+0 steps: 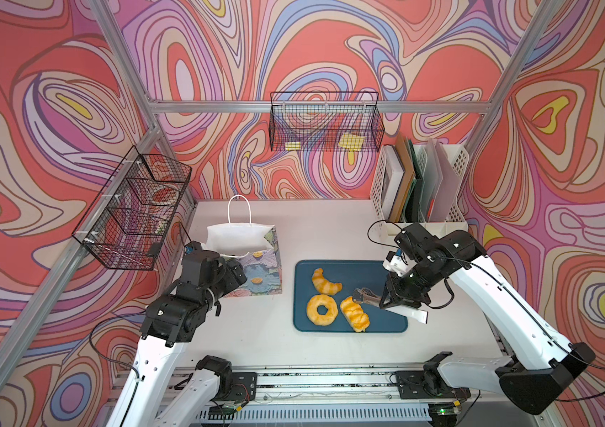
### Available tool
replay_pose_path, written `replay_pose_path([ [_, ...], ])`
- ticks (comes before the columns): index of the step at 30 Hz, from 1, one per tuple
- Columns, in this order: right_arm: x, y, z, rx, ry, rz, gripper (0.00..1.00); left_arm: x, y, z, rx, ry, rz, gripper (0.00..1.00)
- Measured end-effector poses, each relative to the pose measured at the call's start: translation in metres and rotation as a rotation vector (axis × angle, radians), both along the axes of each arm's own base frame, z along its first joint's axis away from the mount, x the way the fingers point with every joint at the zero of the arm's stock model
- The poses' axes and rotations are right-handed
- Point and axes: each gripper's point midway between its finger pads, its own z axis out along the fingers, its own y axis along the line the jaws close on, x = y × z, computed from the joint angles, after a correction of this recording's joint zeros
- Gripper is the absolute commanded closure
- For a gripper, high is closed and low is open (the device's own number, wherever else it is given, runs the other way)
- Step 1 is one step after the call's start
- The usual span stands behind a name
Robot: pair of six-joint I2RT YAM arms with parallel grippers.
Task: Pack bread into a paper bag
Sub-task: Pick up the fake bread from the plate.
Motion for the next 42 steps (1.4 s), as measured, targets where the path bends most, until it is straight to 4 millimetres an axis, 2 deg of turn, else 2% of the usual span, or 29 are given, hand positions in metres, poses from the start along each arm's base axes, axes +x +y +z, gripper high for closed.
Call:
replay_pose_path([
  [5,-0.014,-0.005,-0.007,-0.003,0.035,0.005,0.67,0.006,-0.006,-0.001,-0.023,0.001,-0.010,0.15],
  [18,-0.023,-0.005,-0.020,-0.004,0.081,0.040,0.65,0.007,-0.007,0.000,-0.028,-0.002,-0.015,0.15],
  [22,-0.027,-0.006,-0.027,-0.009,0.114,0.054,0.61,0.008,-0.008,0.000,-0.033,-0.004,-0.019,0.15],
  [42,-0.008,-0.005,-0.035,-0.059,0.102,0.083,0.59,0.008,-0.008,0.001,-0.038,-0.011,-0.017,0.15],
])
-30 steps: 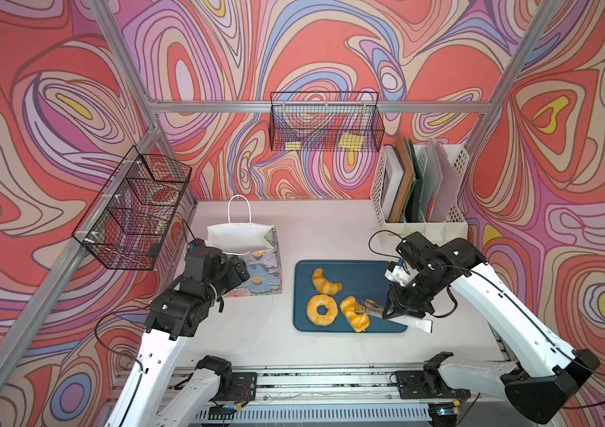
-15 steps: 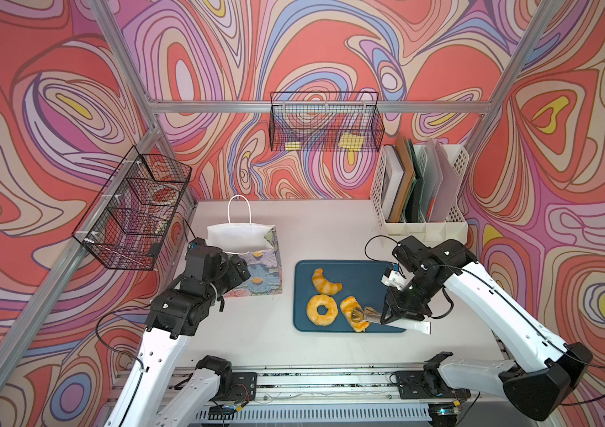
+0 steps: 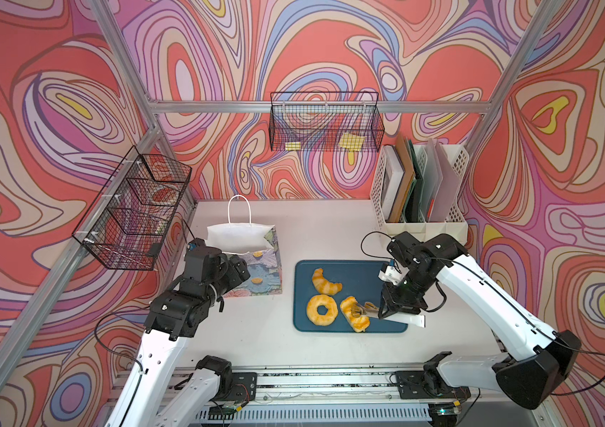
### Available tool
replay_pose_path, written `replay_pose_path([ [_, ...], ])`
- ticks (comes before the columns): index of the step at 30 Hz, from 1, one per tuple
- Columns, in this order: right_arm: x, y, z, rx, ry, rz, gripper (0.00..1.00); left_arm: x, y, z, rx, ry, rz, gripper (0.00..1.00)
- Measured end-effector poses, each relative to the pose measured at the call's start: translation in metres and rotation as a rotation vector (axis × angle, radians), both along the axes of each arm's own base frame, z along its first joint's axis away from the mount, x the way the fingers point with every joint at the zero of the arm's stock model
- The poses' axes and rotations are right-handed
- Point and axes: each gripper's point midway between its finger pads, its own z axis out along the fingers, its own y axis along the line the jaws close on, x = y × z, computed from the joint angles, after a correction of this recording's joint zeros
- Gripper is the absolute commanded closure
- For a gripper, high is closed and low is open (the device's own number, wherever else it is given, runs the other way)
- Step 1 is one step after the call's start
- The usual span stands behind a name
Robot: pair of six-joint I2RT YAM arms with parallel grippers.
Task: Pack bread into a paper bag
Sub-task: Pick up the fake bread from the plate.
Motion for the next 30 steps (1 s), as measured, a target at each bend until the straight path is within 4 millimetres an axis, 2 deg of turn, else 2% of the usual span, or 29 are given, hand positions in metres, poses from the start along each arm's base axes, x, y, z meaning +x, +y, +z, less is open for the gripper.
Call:
replay_pose_path([
  [14,0.010,0.006,-0.013,-0.004,0.017,0.033,0.57,-0.001,0.000,-0.004,-0.003,0.007,0.003,0.15],
  [21,0.002,0.006,-0.029,-0.005,0.079,0.036,0.57,-0.002,0.001,-0.002,-0.004,0.000,0.004,0.15],
  [25,0.000,0.006,-0.035,-0.012,0.110,0.038,0.62,-0.002,0.001,-0.002,-0.004,0.000,0.005,0.15],
  [30,-0.001,0.007,-0.035,-0.009,0.117,0.040,0.73,-0.003,0.001,-0.001,-0.004,-0.007,0.006,0.15],
])
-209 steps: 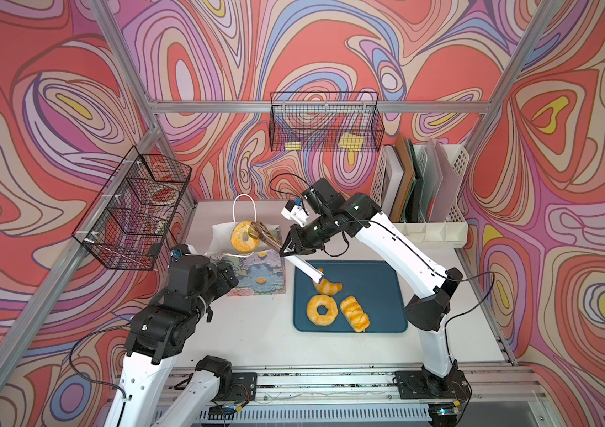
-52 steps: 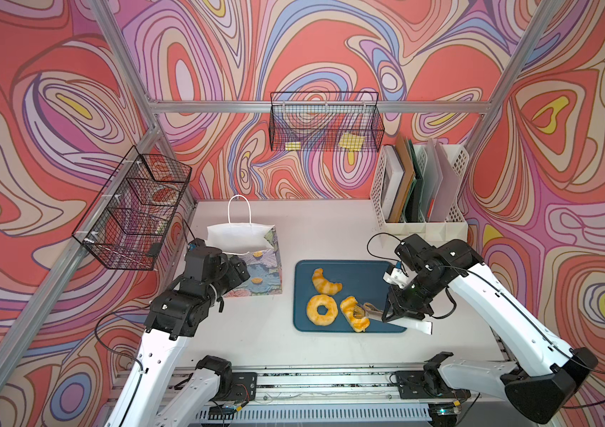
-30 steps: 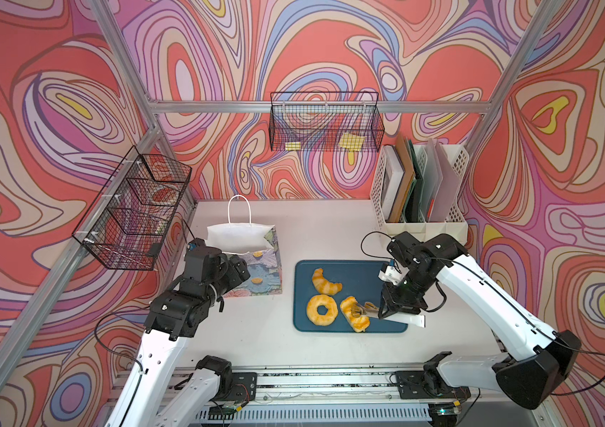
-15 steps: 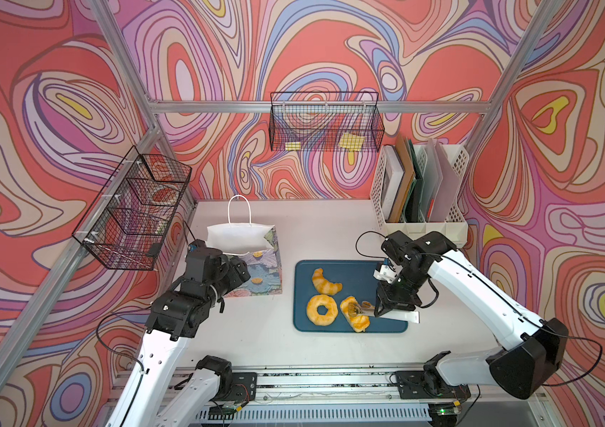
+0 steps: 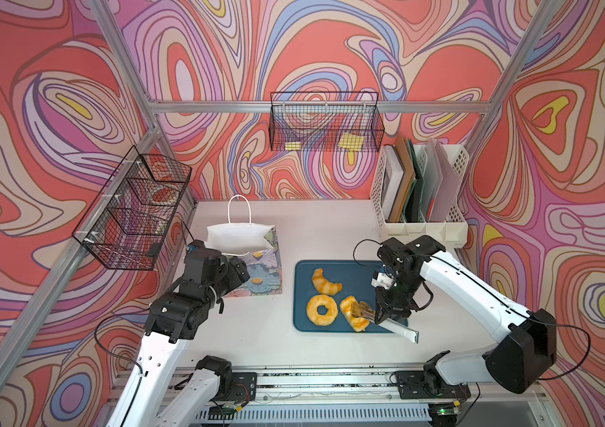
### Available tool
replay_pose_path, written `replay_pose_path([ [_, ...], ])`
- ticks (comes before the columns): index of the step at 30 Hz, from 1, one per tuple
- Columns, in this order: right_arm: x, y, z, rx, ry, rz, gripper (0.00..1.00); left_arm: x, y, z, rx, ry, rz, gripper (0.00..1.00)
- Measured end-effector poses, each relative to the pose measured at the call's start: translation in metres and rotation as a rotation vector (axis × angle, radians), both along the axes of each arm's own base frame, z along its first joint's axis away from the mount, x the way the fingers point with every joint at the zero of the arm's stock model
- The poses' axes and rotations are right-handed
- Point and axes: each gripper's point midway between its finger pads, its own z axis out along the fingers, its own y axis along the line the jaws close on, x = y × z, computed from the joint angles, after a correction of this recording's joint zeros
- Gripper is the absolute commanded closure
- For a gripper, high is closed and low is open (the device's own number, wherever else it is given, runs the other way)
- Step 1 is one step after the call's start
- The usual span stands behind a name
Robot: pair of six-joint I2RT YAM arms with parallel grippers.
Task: Pack bread into a paper bag
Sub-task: Pick up the fake bread from the plate.
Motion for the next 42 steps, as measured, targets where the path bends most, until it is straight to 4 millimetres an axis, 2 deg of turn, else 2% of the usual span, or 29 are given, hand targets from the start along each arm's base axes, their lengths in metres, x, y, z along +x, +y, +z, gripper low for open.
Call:
replay_pose_path([
  [12,0.004,0.003,0.000,0.010,-0.015,0.001,0.88,0.000,0.001,0.001,0.003,-0.003,0.004,0.15],
  [14,0.007,0.003,0.003,0.012,-0.030,0.001,0.94,0.000,0.001,0.001,0.003,-0.003,0.004,0.15],
  [24,0.021,0.010,0.026,0.044,-0.099,-0.009,0.93,0.000,0.001,0.000,0.003,-0.003,0.004,0.15],
  [27,0.025,0.011,0.041,0.056,-0.132,-0.013,0.93,0.000,0.001,0.000,0.003,-0.003,0.004,0.15],
  [34,0.052,0.024,0.097,0.139,-0.304,-0.013,0.93,0.001,0.001,-0.001,0.005,0.004,0.004,0.15],
  [42,0.081,0.047,0.131,0.197,-0.389,0.002,0.93,0.001,0.001,0.002,0.004,0.000,0.005,0.15],
])
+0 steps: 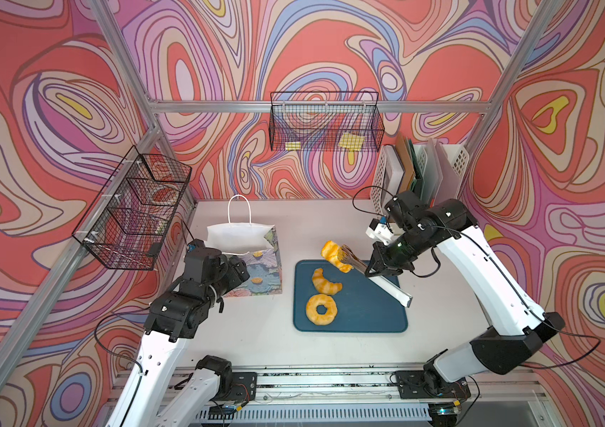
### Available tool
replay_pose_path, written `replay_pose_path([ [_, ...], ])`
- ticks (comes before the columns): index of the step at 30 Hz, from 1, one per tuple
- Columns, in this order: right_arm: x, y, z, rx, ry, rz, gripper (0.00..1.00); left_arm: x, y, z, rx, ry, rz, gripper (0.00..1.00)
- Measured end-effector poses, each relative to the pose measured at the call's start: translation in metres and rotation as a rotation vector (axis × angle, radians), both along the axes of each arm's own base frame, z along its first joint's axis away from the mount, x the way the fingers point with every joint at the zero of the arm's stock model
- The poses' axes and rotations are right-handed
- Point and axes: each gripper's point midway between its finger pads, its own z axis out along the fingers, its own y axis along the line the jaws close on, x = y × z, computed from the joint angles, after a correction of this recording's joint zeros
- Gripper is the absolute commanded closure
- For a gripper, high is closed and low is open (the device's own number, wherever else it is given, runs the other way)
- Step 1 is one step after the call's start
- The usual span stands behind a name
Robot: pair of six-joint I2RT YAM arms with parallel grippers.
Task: Pack bread into a paper bag
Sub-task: Pick up the fake bread from the plate, then place the fake bread in the paper bag.
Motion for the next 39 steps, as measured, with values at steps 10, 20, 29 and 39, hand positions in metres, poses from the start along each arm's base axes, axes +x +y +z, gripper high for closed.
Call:
replay_pose_path([
  [10,0.031,0.066,0.035,0.084,-0.112,0.116,0.93,-0.012,0.010,0.010,0.029,-0.008,0.030,0.14],
  [20,0.055,0.096,0.058,0.189,-0.191,0.138,0.92,-0.032,0.025,0.012,0.067,0.001,0.072,0.14],
  [29,0.045,0.139,0.083,0.342,-0.252,0.226,0.92,-0.038,0.027,0.010,0.072,0.014,0.075,0.14],
  [39,0.043,0.175,0.098,0.462,-0.286,0.283,0.91,-0.038,0.027,0.009,0.073,0.016,0.074,0.14],
])
